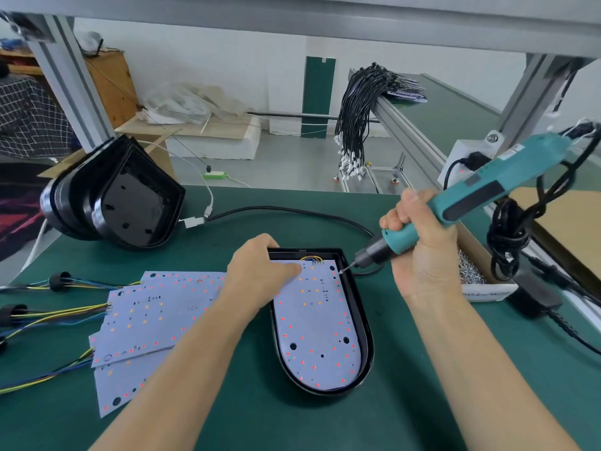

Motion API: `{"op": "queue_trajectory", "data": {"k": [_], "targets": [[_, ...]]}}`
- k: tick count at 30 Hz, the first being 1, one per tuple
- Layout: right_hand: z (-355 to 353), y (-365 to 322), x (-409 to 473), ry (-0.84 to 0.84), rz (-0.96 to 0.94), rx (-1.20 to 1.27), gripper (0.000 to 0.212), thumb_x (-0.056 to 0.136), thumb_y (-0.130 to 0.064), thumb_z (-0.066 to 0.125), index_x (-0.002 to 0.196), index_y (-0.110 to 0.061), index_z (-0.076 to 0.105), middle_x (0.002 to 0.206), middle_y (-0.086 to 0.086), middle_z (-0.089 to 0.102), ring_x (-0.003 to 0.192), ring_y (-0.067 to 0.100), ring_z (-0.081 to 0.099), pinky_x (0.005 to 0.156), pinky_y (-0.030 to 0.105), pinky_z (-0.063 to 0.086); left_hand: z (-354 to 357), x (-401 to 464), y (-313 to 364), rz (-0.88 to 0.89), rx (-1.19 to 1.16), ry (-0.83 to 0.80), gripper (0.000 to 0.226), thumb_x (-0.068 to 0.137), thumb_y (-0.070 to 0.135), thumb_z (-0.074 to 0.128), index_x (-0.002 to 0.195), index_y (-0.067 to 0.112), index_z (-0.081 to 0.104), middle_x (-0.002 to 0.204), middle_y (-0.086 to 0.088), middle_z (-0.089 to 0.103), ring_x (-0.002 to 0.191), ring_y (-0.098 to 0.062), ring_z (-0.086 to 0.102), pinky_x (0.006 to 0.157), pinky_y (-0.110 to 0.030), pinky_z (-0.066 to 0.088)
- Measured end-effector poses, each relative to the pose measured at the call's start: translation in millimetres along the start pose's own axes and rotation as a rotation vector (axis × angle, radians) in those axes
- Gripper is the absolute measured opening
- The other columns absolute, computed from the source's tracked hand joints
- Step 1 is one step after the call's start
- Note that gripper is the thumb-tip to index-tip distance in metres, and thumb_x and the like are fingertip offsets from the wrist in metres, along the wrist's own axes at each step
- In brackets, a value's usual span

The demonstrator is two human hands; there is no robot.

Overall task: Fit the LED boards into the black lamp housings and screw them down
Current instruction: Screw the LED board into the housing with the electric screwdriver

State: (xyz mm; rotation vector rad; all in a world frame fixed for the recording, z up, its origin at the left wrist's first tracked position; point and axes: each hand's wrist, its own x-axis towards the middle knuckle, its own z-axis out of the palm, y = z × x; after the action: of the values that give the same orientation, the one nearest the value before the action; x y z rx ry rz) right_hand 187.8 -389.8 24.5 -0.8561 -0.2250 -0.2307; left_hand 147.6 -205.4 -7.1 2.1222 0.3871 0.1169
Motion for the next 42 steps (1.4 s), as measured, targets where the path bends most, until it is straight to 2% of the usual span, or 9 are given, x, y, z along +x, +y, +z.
{"op": "queue_trajectory", "data": {"k": [8, 25, 32, 34, 35, 37, 38, 40, 42], "targets": [[3, 8, -1, -0.002, 0.019, -0.035, 0.030, 0.080, -0.005, 0.062, 0.059, -0.021, 0.047, 0.063, 0.001, 0.034, 0.049, 0.011, 0.040, 0.056, 0.022, 0.039, 1, 2, -7, 0.015, -0.042, -0.007, 0.023, 0.075, 0.018, 0.075, 0.088, 0.011, 0.057, 0.077, -0.002, 0.058, 0.062, -0.022, 0.051, 0.061, -0.028, 0.040], [2, 14, 4, -0.005, 0.017, -0.079, 0.026, 0.076, -0.005, 0.063, 0.064, -0.015, 0.043, 0.056, -0.003, 0.043, 0.047, 0.012, 0.041, 0.054, 0.023, 0.042, 2, 4, -11, 0.015, -0.066, -0.011, 0.023, 0.074, 0.019, 0.075, 0.086, 0.012, 0.057, 0.079, -0.007, 0.062, 0.065, -0.025, 0.054, 0.063, -0.032, 0.045], [3, 17, 5, -0.099, 0.001, -0.154, 0.033, 0.078, -0.005, 0.064, 0.055, -0.025, 0.052, 0.054, -0.008, 0.047, 0.047, 0.010, 0.042, 0.055, 0.023, 0.041, 4, 6, -8, 0.021, -0.024, 0.000, 0.022, 0.074, 0.020, 0.074, 0.084, 0.013, 0.055, 0.075, -0.002, 0.058, 0.062, -0.022, 0.051, 0.059, -0.027, 0.039], [3, 17, 5, -0.188, 0.030, -0.169, 0.029, 0.079, -0.012, 0.069, 0.058, -0.025, 0.052, 0.056, -0.007, 0.047, 0.050, 0.011, 0.043, 0.056, 0.023, 0.041, 5, 7, -6, 0.016, 0.002, 0.005, 0.021, 0.074, 0.019, 0.073, 0.082, 0.013, 0.054, 0.072, -0.001, 0.057, 0.063, -0.022, 0.050, 0.057, -0.027, 0.037], [2, 16, 5, -0.248, 0.060, -0.171, 0.027, 0.077, -0.024, 0.076, 0.063, -0.025, 0.053, 0.059, -0.006, 0.046, 0.052, 0.012, 0.043, 0.058, 0.023, 0.041, 6, 7, -5, 0.012, 0.009, 0.005, 0.021, 0.073, 0.018, 0.072, 0.081, 0.013, 0.053, 0.071, -0.001, 0.057, 0.063, -0.023, 0.050, 0.056, -0.027, 0.037], [-1, 12, 6, -0.360, 0.127, -0.200, 0.049, 0.062, -0.053, 0.084, 0.076, -0.020, 0.050, 0.064, -0.003, 0.047, 0.059, 0.015, 0.045, 0.065, 0.026, 0.041, 7, 7, -5, 0.008, 0.012, 0.004, 0.021, 0.073, 0.017, 0.072, 0.080, 0.013, 0.053, 0.068, -0.001, 0.056, 0.062, -0.024, 0.051, 0.056, -0.026, 0.037], [-3, 10, 7, -0.397, 0.156, -0.219, 0.061, 0.055, -0.061, 0.083, 0.081, -0.018, 0.048, 0.067, -0.002, 0.048, 0.063, 0.016, 0.047, 0.070, 0.028, 0.040, 7, 7, -5, 0.008, 0.012, 0.004, 0.021, 0.072, 0.017, 0.072, 0.080, 0.013, 0.053, 0.068, 0.000, 0.055, 0.061, -0.023, 0.050, 0.055, -0.026, 0.037], [-5, 5, 9, -0.454, 0.201, -0.222, 0.072, 0.052, -0.069, 0.080, 0.088, -0.016, 0.047, 0.072, -0.001, 0.050, 0.069, 0.018, 0.049, 0.078, 0.034, 0.037, 6, 7, -4, 0.007, 0.008, 0.004, 0.020, 0.072, 0.016, 0.071, 0.079, 0.013, 0.053, 0.067, 0.000, 0.055, 0.060, -0.022, 0.048, 0.054, -0.025, 0.035], [-7, 1, 11, -0.465, 0.259, -0.194, 0.070, 0.056, -0.069, 0.077, 0.091, -0.015, 0.048, 0.076, 0.001, 0.052, 0.072, 0.018, 0.050, 0.083, 0.037, 0.037, 6, 7, -4, 0.003, 0.008, -0.004, 0.021, 0.072, 0.016, 0.072, 0.078, 0.014, 0.052, 0.068, 0.001, 0.055, 0.060, -0.022, 0.049, 0.055, -0.025, 0.036]]}}
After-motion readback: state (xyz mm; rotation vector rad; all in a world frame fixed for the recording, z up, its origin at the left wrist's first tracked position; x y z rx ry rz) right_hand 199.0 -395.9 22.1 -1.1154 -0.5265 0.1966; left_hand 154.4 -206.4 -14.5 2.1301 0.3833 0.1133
